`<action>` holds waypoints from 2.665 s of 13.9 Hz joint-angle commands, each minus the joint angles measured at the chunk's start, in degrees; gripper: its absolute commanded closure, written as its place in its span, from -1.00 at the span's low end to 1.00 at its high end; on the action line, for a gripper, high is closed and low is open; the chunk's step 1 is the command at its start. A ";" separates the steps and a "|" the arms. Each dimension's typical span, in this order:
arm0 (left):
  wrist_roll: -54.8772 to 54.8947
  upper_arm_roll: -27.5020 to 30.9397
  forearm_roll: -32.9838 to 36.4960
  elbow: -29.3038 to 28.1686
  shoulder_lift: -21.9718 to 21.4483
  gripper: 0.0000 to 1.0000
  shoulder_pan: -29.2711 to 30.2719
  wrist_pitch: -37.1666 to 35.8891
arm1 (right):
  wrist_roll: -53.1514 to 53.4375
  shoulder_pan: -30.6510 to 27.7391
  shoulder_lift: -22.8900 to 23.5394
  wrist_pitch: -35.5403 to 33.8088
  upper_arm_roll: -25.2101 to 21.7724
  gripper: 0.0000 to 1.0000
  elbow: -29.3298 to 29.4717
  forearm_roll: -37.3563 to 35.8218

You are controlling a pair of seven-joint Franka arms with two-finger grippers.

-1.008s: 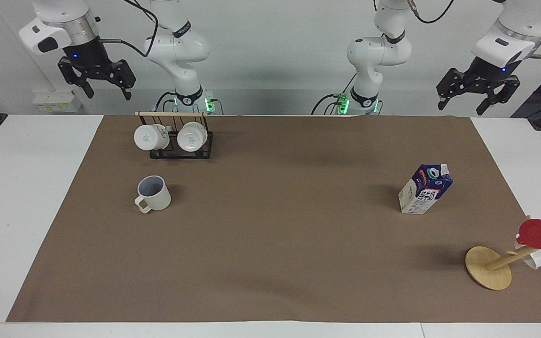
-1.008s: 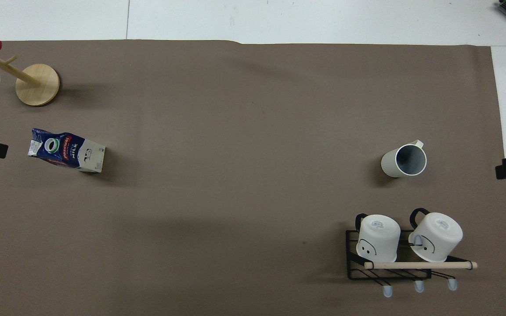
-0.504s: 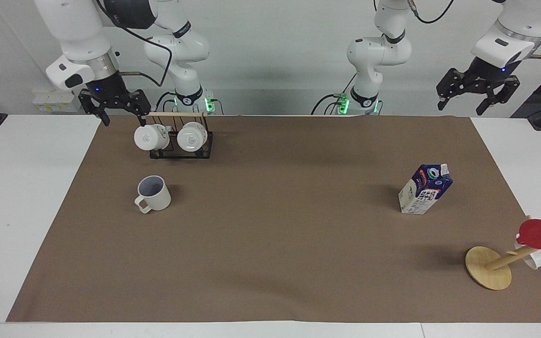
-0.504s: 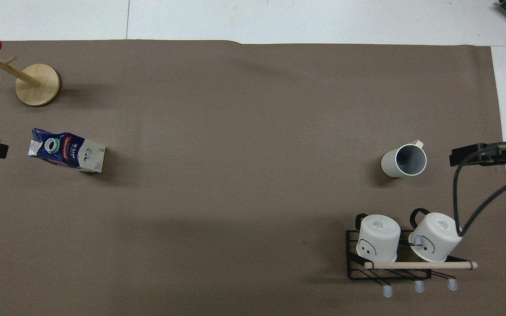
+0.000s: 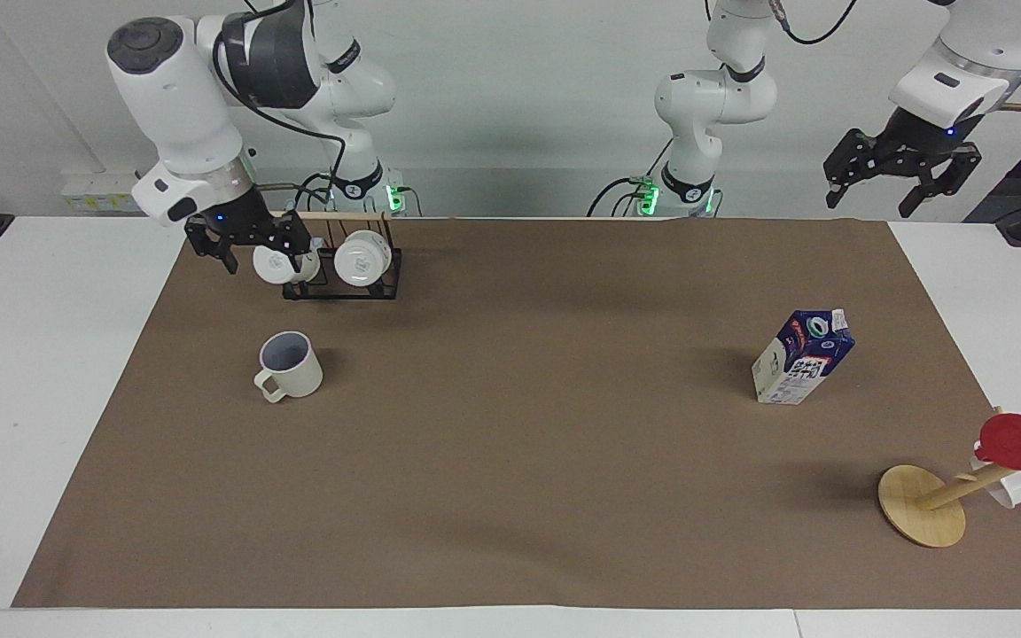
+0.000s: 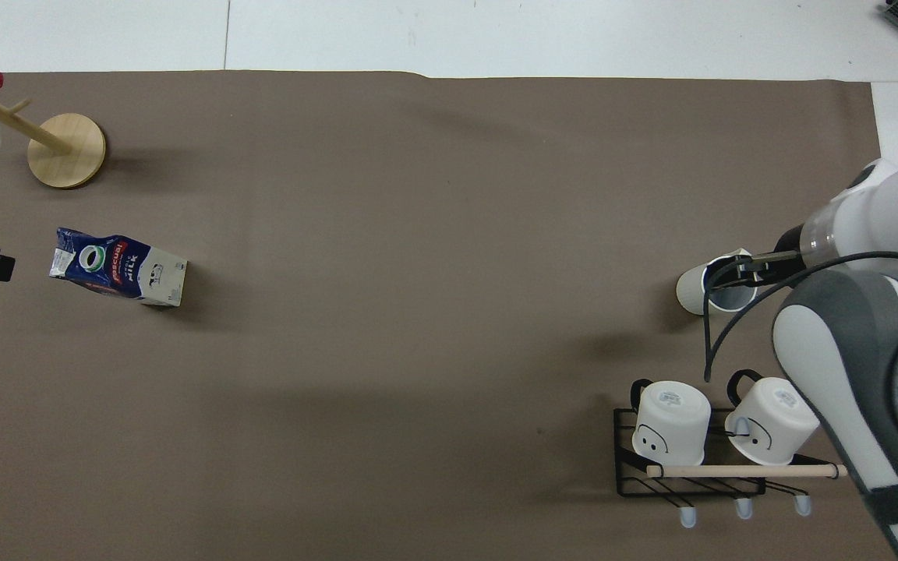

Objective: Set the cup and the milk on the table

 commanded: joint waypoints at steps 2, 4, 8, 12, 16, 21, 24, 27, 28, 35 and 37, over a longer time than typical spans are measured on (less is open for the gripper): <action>0.03 -0.22 -0.21 -1.97 -1.49 -1.00 0.55 0.87 | 0.29 0.51 0.12 6.83 0.12 -1.00 -5.40 0.85; 0.12 -0.22 -0.21 -1.88 -1.49 -1.00 0.55 0.70 | 0.38 0.51 1.96 9.55 0.12 -1.00 -6.63 0.85; 0.03 -0.22 -0.21 -1.88 -1.49 -1.00 0.55 0.34 | 0.38 0.51 4.16 17.82 0.03 -1.00 -10.59 0.85; -0.05 -0.22 -0.21 -1.88 -1.49 -1.00 0.55 0.26 | 0.47 0.43 5.49 20.81 0.03 -1.00 -11.73 0.94; -0.05 -0.39 -0.21 -1.88 -1.49 -1.00 0.55 0.17 | 0.38 0.34 5.75 24.86 0.03 -1.00 -14.28 0.85; -0.05 -0.22 -0.21 -1.79 -1.49 -1.00 0.55 0.26 | 0.12 0.34 5.84 24.68 0.03 0.20 -14.28 0.85; 0.03 -0.22 -0.21 -1.79 -1.49 -1.00 0.55 0.26 | 0.55 0.34 5.93 24.68 0.03 1.00 -14.11 0.85; 0.03 -0.22 -0.21 -1.79 -1.49 -1.00 0.55 0.34 | 2.40 0.34 6.63 24.51 0.03 1.00 -12.80 0.85; 0.03 -0.22 -0.21 -1.79 -1.49 -1.00 0.55 0.34 | 3.01 0.34 7.50 23.90 0.03 1.00 -11.40 0.94; 0.03 -0.22 -0.21 -1.79 -1.49 -1.00 0.55 0.26 | 16.63 5.70 9.27 17.68 0.12 1.00 -2.35 0.85; 0.03 -0.22 -0.21 -1.79 -1.49 -1.00 0.55 0.17 | 17.69 7.71 9.44 12.32 0.12 1.00 2.31 0.59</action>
